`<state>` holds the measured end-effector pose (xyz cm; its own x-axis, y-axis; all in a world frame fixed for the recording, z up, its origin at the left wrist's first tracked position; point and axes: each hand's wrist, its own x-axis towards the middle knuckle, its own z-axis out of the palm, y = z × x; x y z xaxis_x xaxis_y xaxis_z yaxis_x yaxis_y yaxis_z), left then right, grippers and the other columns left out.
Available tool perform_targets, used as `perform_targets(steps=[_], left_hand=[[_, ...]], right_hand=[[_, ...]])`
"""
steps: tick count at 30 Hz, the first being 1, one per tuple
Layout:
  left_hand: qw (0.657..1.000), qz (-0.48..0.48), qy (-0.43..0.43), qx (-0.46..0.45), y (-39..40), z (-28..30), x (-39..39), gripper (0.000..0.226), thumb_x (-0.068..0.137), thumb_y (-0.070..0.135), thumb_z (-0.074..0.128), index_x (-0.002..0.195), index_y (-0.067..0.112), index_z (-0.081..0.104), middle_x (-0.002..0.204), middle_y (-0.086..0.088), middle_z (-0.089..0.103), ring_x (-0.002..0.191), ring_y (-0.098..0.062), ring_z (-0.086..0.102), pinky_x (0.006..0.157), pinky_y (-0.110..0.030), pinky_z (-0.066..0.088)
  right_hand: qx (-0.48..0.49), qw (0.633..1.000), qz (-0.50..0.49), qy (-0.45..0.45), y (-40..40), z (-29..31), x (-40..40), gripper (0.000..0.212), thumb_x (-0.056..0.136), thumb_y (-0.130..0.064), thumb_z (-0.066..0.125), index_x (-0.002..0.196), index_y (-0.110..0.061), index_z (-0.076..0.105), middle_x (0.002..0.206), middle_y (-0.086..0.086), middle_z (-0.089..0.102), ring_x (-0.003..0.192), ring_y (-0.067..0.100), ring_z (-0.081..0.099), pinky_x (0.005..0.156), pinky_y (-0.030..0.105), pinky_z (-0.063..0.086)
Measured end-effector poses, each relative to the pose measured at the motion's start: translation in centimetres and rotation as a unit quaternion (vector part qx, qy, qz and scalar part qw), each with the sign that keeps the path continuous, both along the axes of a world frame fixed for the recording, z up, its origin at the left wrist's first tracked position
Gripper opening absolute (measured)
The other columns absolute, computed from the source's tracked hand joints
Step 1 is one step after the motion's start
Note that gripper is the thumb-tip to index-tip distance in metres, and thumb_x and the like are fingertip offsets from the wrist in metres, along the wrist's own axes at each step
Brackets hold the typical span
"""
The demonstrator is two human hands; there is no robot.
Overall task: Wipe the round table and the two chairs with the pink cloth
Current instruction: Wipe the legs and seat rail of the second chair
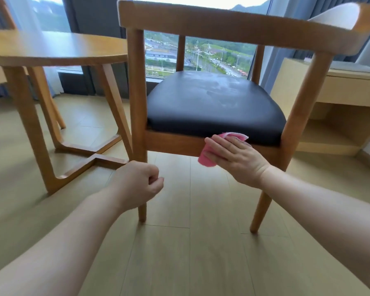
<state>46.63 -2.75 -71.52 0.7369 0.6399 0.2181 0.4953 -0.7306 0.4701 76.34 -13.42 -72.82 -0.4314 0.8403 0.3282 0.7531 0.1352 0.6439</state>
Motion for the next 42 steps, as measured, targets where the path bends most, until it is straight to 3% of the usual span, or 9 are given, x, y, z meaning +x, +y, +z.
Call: perform_targets(steps=[4,10,14,19,22,27,31,34,42], left_hand=[[1.000,0.024,-0.010,0.015,0.9,0.7,-3.5,0.038,0.087,0.033,0.061,0.053,0.022,0.052,0.050,0.005,0.052,0.047,-0.009,0.052,0.045,-0.017,0.040],[0.998,0.055,-0.027,0.015,2.3,1.7,-7.6,0.036,0.088,0.033,0.061,0.054,0.023,0.052,0.052,0.006,0.053,0.050,-0.009,0.053,0.048,-0.013,0.034],[0.998,0.055,-0.029,0.027,2.9,1.6,-9.1,0.036,0.088,0.033,0.060,0.054,0.023,0.052,0.052,0.005,0.053,0.050,-0.009,0.052,0.049,-0.010,0.032],[0.998,0.052,-0.036,0.024,3.2,1.2,-8.8,0.035,0.089,0.033,0.059,0.057,0.022,0.054,0.053,0.004,0.054,0.051,-0.010,0.054,0.051,-0.014,0.036],[0.999,0.035,-0.038,0.012,2.9,1.0,-7.5,0.035,0.089,0.034,0.060,0.057,0.023,0.054,0.053,0.006,0.054,0.052,-0.010,0.055,0.051,-0.017,0.043],[0.999,0.009,-0.041,0.022,2.1,0.5,-4.4,0.037,0.089,0.035,0.060,0.054,0.025,0.051,0.051,0.008,0.052,0.048,-0.008,0.054,0.045,-0.014,0.039],[0.999,-0.026,-0.035,0.015,1.1,-0.1,-1.2,0.038,0.089,0.034,0.059,0.054,0.023,0.051,0.050,0.005,0.052,0.049,-0.011,0.055,0.048,-0.023,0.051],[0.998,-0.052,-0.032,0.030,-0.1,-0.5,1.6,0.038,0.089,0.034,0.059,0.053,0.023,0.052,0.049,0.004,0.051,0.048,-0.010,0.053,0.045,-0.019,0.045],[0.996,-0.080,-0.023,0.037,-3.7,-0.9,8.3,0.039,0.089,0.035,0.057,0.054,0.020,0.050,0.050,0.003,0.050,0.047,-0.013,0.049,0.048,-0.032,0.047]], right_hand=[[0.000,0.998,0.037,0.045,4.1,0.7,-4.7,0.054,0.086,0.000,0.051,0.140,-0.010,0.049,0.152,0.016,0.035,0.137,0.036,0.036,0.112,0.053,0.031],[-0.012,0.997,0.028,0.074,8.5,1.0,-10.2,0.073,0.075,0.005,0.069,0.142,-0.011,0.045,0.152,0.016,0.034,0.138,0.038,0.035,0.110,0.055,0.031],[-0.022,0.994,0.015,0.108,10.3,0.5,-12.4,0.068,0.081,0.007,0.063,0.142,-0.016,0.045,0.154,0.016,0.030,0.141,0.039,0.029,0.106,0.057,0.037],[0.003,0.999,0.030,0.038,10.6,0.4,-12.2,0.058,0.082,0.003,0.055,0.138,-0.013,0.051,0.146,0.019,0.041,0.137,0.040,0.036,0.113,0.053,0.025],[0.005,1.000,0.024,-0.012,10.2,0.8,-11.6,0.057,0.086,-0.006,0.047,0.143,-0.015,0.044,0.149,0.017,0.038,0.138,0.039,0.034,0.116,0.051,0.019],[0.011,0.999,0.017,-0.038,7.5,1.0,-8.9,0.063,0.083,-0.009,0.063,0.142,-0.019,0.046,0.152,0.015,0.035,0.139,0.037,0.034,0.115,0.052,0.024],[0.013,0.998,0.001,-0.061,4.0,0.8,-5.0,0.059,0.085,-0.010,0.052,0.142,-0.021,0.046,0.152,0.013,0.037,0.139,0.035,0.035,0.115,0.051,0.017],[0.012,0.998,-0.021,-0.066,1.0,0.3,-1.5,0.061,0.084,-0.008,0.052,0.143,-0.021,0.044,0.152,0.012,0.036,0.139,0.034,0.033,0.116,0.051,0.013],[0.016,0.998,-0.051,-0.042,-6.5,-0.1,5.9,0.062,0.083,-0.007,0.065,0.141,-0.021,0.047,0.149,0.012,0.041,0.137,0.034,0.038,0.115,0.051,0.025]])
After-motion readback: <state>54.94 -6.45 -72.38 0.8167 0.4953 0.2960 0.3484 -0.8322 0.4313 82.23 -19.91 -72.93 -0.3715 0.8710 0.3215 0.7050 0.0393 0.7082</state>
